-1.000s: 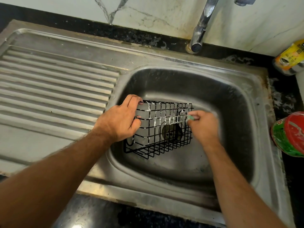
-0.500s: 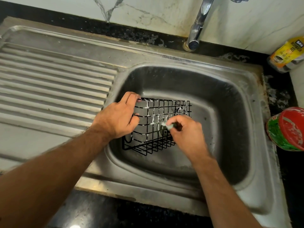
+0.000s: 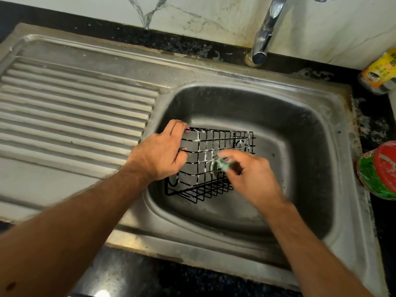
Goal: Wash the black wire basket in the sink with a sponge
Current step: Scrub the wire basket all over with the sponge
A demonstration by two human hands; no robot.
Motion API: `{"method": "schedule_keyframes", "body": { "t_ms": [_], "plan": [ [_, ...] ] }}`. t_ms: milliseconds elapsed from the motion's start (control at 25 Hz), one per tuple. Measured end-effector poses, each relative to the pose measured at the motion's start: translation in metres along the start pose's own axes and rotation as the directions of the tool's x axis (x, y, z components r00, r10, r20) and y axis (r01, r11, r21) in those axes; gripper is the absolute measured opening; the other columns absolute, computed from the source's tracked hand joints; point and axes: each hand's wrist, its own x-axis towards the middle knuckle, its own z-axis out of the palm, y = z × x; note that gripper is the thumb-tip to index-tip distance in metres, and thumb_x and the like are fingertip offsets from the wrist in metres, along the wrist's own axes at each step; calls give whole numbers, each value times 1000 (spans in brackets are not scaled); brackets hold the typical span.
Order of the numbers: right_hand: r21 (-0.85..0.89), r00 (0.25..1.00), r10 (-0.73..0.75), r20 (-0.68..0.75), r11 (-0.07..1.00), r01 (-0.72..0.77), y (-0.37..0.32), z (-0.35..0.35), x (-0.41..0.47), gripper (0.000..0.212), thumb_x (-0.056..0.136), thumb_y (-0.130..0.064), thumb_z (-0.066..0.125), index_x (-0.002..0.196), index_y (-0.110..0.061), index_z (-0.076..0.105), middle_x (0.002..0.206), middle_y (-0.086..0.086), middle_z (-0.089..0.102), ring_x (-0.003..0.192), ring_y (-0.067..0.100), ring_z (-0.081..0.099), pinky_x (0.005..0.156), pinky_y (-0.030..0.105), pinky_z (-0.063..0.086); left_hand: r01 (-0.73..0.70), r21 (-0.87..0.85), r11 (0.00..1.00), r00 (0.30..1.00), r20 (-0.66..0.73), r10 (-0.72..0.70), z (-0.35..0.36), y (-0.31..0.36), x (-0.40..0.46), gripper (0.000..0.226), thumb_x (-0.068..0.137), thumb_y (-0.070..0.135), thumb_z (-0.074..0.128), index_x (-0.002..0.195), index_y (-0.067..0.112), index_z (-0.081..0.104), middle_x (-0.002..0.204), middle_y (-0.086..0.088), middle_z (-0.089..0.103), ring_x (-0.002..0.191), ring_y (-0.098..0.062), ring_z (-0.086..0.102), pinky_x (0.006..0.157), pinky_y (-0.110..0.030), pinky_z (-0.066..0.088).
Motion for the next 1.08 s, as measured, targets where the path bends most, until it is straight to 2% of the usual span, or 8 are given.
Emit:
{"method": "schedule_keyframes", "body": {
  "t_ms": [160, 360, 440, 560, 640, 800, 960, 1080],
  "plan": [
    [40, 978, -208, 8, 977, 208, -37, 24, -13, 23, 86, -12, 78, 108, -20, 77, 89, -4, 68, 65, 4, 60, 59, 9, 47, 18, 8, 1000, 1000, 13, -18, -1, 1, 0, 65, 87, 41, 30, 144, 10, 32, 141, -7, 38, 87, -32, 66, 79, -48, 57],
    [53, 983, 182, 27, 982, -183, 0, 8, 0, 5, 89, -23, 73, 91, -18, 73, 95, -5, 68, 78, 9, 65, 67, 35, 61, 7, -9, 1000, 1000, 3, -7, 0, 0, 0, 58, 88, 39, 34, 141, 13, 35, 138, -4, 39, 83, -29, 65, 77, -48, 58],
    [46, 998, 49, -29, 998, -47, -11, 8, 4, 6, 89, -23, 74, 87, -17, 73, 88, -5, 67, 73, 10, 63, 63, 33, 59, 18, -6, 1000, 1000, 1, -18, 0, 0, 0, 59, 88, 40, 33, 141, 13, 35, 139, -3, 38, 85, -30, 65, 77, -49, 58],
    [40, 987, -162, -3, 986, 162, -39, 19, -2, 11, 89, -22, 74, 81, -16, 72, 79, -11, 57, 62, -2, 50, 57, 9, 41, 28, 0, 1000, 1000, 12, -28, 1, -2, 0, 68, 85, 45, 26, 144, 12, 32, 141, -5, 38, 91, -31, 66, 80, -50, 58],
    [85, 993, -115, 19, 990, 113, -30, 21, -2, 11, 89, -21, 75, 80, -17, 69, 79, -15, 54, 62, -5, 49, 58, 6, 37, 19, 6, 1000, 1000, 18, -19, 2, -3, 1, 68, 85, 45, 26, 144, 12, 31, 142, -5, 38, 94, -28, 66, 83, -50, 58],
    [151, 996, -4, 91, 989, -10, -7, 11, 5, 6, 87, -21, 76, 84, -21, 71, 88, -16, 64, 72, -2, 60, 63, 17, 52, 7, -11, 1000, 1000, 10, -7, 4, -4, 2, 66, 85, 45, 28, 143, 13, 33, 141, -5, 39, 97, -26, 66, 86, -49, 57],
    [61, 987, -50, 150, 997, 42, 3, 4, 11, 10, 85, -15, 77, 81, -20, 69, 85, -18, 60, 74, -4, 58, 64, 10, 45, -3, -20, 1000, 1000, 9, 3, 6, -5, 2, 66, 86, 46, 28, 142, 13, 33, 140, -4, 38, 98, -28, 66, 85, -49, 58],
    [-24, 989, 112, 94, 994, -110, 27, -4, 15, 19, 86, -14, 76, 79, -28, 65, 87, -20, 57, 73, -9, 54, 64, 4, 38, 1, -36, 999, 1000, 5, -1, 6, -6, 2, 66, 85, 46, 29, 142, 13, 34, 140, -3, 38, 97, -30, 66, 84, -51, 57]
  ]
}}
